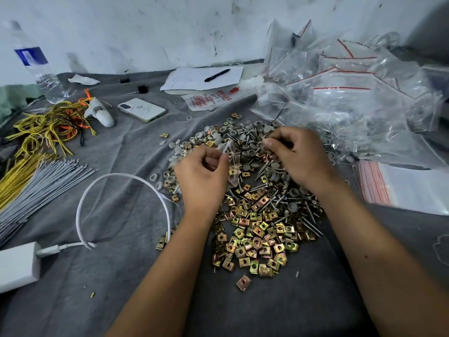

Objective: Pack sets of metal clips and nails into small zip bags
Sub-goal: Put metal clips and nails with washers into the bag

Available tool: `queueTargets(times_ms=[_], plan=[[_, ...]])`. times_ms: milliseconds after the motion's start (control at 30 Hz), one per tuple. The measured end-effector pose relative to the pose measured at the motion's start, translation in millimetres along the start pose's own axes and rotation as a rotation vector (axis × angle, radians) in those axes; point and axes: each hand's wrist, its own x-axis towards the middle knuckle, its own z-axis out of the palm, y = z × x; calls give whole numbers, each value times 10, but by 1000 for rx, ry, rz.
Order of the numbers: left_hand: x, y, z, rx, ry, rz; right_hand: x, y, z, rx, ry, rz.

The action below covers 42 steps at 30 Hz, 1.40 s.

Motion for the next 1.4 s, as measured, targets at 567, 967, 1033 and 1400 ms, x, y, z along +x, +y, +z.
queueTargets(times_ms=[567,967,1033,1400], plan=[[5,-13,19,-28,31,-26,42,66,73,-512,-176,-14],[3,6,36,-22,53,24,-55,-160,210,658,-158,4],[7,4,39,-20,58,24,-64,-164,215,670,-180,5],[-1,33,43,-35,51,56,-125,-168,298,168,-37,-158]])
